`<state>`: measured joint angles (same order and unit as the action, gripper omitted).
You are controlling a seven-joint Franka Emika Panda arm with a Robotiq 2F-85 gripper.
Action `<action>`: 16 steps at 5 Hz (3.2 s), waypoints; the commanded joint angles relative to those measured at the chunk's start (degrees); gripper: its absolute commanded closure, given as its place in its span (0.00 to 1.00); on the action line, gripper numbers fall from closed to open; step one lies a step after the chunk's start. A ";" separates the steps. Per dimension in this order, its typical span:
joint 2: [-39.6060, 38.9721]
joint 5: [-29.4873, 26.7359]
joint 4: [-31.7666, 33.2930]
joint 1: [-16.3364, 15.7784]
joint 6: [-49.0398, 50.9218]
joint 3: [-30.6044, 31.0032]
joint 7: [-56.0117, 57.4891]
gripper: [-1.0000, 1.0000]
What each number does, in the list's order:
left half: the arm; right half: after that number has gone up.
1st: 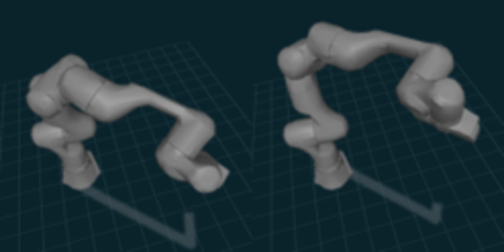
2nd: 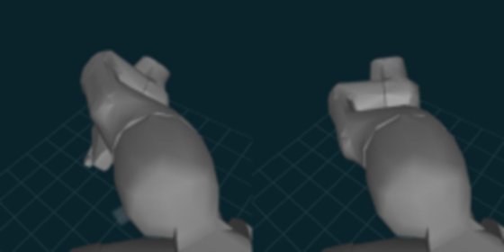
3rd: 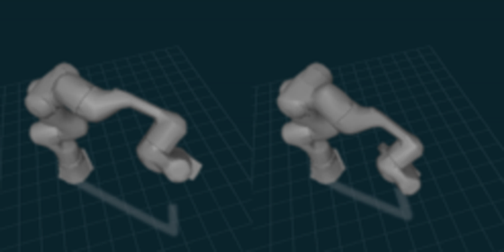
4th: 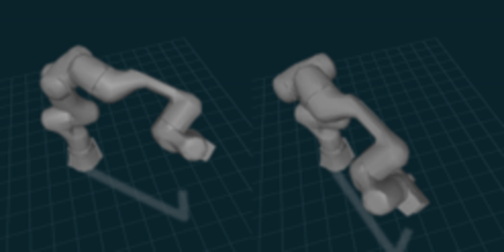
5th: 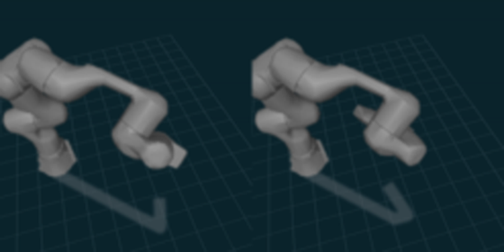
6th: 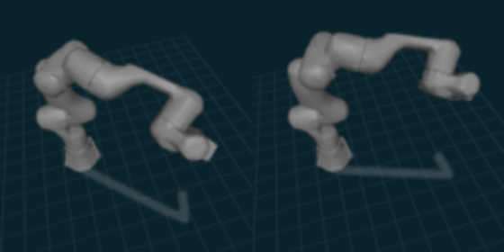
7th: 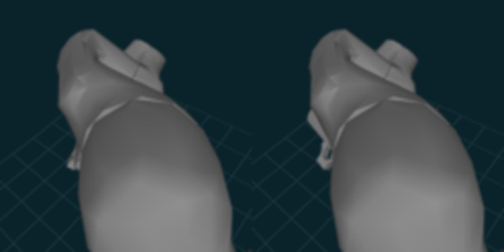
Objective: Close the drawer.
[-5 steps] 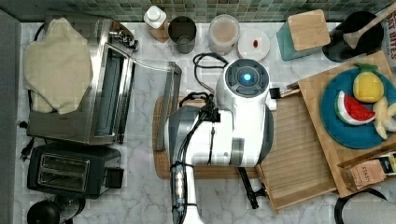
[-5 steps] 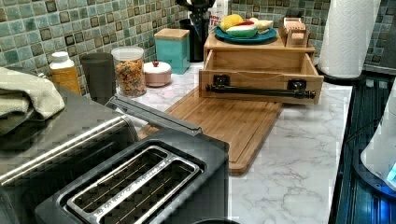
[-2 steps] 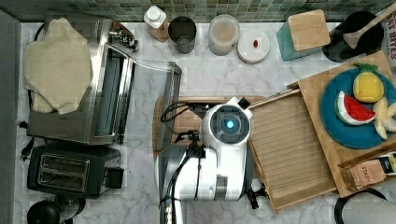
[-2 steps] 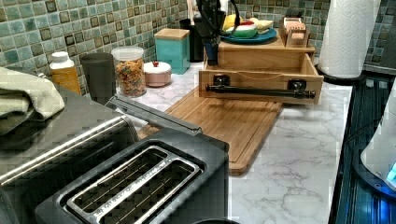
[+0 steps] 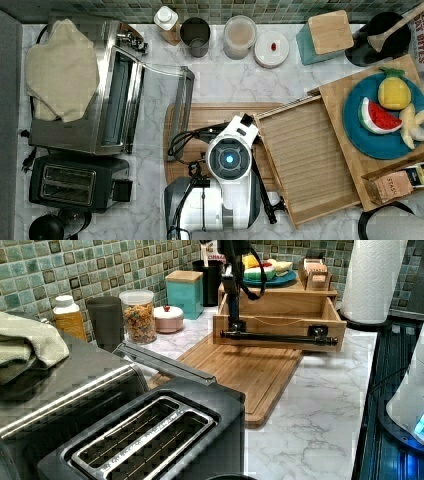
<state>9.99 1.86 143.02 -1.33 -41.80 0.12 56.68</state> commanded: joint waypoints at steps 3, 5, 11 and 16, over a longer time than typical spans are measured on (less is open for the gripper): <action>-0.18 8.00 11.48 2.97 -8.28 -3.48 8.49 1.00; -3.17 10.11 9.33 4.76 -9.25 -7.02 12.43 1.00; -17.54 -2.60 -15.57 12.26 -10.45 -21.97 40.78 1.00; -12.91 8.67 -8.70 15.87 -23.72 -21.67 29.28 1.00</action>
<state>-6.64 8.10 139.77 12.43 -61.10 -18.31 86.06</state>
